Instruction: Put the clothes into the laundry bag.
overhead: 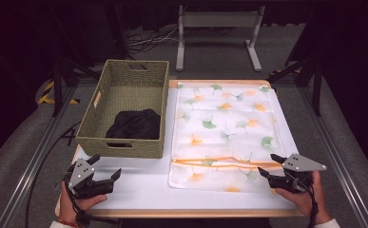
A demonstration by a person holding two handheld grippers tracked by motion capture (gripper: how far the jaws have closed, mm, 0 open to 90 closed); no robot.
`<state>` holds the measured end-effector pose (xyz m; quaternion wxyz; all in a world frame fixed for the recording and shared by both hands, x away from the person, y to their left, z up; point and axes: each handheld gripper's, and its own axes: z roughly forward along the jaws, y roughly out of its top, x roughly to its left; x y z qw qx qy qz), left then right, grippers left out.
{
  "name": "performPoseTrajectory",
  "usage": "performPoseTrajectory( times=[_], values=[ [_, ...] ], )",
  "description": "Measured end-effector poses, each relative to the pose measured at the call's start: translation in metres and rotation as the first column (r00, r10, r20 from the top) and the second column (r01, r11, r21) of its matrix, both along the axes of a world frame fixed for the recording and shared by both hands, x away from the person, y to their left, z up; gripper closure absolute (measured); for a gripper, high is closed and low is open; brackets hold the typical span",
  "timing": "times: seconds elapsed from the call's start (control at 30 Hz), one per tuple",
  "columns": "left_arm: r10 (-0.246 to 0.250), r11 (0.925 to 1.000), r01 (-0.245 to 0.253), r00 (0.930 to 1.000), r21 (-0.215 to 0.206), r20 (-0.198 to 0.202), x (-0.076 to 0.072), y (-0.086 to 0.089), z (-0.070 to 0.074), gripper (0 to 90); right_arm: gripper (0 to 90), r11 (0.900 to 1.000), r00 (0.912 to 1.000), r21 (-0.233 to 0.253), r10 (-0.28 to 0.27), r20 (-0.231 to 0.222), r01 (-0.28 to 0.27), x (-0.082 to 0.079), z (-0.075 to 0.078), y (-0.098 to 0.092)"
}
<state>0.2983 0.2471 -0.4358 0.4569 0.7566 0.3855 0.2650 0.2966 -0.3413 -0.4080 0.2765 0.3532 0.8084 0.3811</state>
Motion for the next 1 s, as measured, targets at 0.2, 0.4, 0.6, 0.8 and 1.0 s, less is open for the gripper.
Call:
performPoseTrajectory(
  times=[0.2, 0.4, 0.6, 0.8, 1.0],
  values=[
    [-0.039, 0.9989, 0.039, 0.9990, 0.026, -0.023, 0.002, 0.001, -0.004, 13.9, 34.2, 0.999, 0.9999, -0.041, 0.002, -0.015, -0.003, 0.005, -0.001, 0.002],
    [-0.046, 0.9984, 0.047, 0.9982, 0.031, -0.040, 0.000, 0.001, -0.006, 14.5, 34.9, 0.992, 0.9987, -0.119, 0.041, -0.031, -0.044, 0.016, 0.006, 0.016],
    [-0.043, 0.9984, 0.045, 0.9977, 0.034, -0.053, -0.001, 0.002, -0.007, 14.7, 35.4, 0.971, 0.9892, -0.195, 0.122, -0.080, -0.136, 0.031, 0.010, 0.041],
    [-0.055, 0.9970, 0.058, 0.9966, 0.051, -0.061, 0.001, 0.000, -0.008, 14.6, 35.3, 0.950, 0.9724, -0.236, 0.172, -0.158, -0.206, 0.047, 0.007, 0.061],
    [-0.051, 0.9978, 0.053, 0.9967, 0.040, -0.064, 0.001, 0.000, -0.008, 14.7, 34.6, 0.941, 0.9673, -0.262, 0.165, -0.193, -0.213, 0.061, 0.003, 0.075]
  ],
)
